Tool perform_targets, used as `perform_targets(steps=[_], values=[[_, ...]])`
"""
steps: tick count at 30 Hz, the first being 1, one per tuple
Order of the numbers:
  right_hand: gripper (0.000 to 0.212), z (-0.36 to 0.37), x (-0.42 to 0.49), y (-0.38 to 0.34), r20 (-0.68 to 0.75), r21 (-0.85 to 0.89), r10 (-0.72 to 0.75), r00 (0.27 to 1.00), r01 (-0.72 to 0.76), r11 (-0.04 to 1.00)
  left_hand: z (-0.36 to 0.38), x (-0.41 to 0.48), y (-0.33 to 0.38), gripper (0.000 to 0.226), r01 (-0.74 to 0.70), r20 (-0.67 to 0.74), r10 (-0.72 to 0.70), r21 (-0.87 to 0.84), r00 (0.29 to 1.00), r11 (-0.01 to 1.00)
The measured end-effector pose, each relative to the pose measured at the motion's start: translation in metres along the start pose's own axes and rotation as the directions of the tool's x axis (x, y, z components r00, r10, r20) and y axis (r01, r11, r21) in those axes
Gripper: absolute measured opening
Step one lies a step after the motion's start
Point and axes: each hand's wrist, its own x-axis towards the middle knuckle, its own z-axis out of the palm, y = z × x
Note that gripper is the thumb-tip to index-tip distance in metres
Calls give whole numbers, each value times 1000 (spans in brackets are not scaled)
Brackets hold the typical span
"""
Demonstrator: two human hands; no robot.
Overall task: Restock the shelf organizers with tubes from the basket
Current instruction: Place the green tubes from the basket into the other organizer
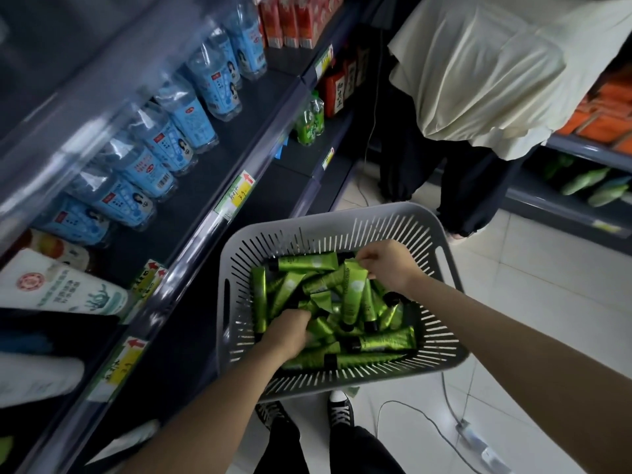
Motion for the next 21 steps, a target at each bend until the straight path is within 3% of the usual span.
perform_targets(steps=[6,8,12,15,18,21], values=[[15,-24,-14,-70,21,-148,-185,983,186,971,-67,-29,14,57,-49,-285,12,-124,958,991],[16,-34,-17,-100,28,-191,-261,965,262,946,-96,-44,17,54,-54,-334,5,-139,942,989],[15,-48,-28,-165,26,-258,-429,903,421,870,-154,-87,23,18,-124,-475,28,-172,879,977],[16,-52,-38,-210,22,-278,-508,861,493,824,-193,-127,23,15,-160,-603,14,-188,798,969],[14,-52,-48,-253,10,-246,-581,814,565,787,-227,-168,21,36,-167,-699,0,-171,715,971],[12,-52,-59,-299,-12,-220,-649,760,632,743,-258,-212,14,34,-155,-787,-15,-141,616,978]])
